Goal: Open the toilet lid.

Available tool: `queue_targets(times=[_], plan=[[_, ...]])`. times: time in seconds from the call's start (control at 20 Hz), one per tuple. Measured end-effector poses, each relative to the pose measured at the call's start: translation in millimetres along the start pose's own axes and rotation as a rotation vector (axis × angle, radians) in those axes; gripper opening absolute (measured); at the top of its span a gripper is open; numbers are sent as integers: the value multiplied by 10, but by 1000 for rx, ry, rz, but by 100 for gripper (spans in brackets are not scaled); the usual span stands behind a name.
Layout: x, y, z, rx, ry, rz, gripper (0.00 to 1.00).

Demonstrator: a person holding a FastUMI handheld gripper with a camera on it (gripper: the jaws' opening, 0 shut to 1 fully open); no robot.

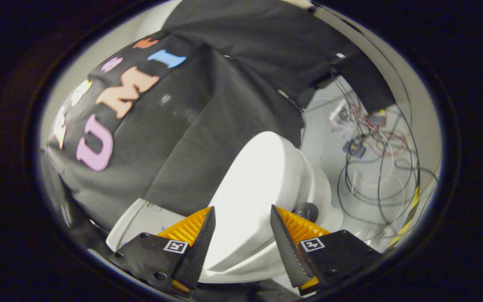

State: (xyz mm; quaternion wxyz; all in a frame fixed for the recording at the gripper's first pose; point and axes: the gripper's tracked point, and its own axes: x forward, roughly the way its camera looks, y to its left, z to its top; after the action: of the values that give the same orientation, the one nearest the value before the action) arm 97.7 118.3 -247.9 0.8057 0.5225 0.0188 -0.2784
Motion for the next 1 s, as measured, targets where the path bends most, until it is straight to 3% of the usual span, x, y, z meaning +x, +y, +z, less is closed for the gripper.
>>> queue_targets(times=[0.35,0.6,0.7,0.8,1.0], plan=[[27,-651,-72,249,-38,-156,82],[202,-678,-157,305,38,-123,63],[216,-660,-133,382,44,-92,26],[207,-622,-100,401,53,-52,25],[197,-601,-89,270,87,-42,25]])
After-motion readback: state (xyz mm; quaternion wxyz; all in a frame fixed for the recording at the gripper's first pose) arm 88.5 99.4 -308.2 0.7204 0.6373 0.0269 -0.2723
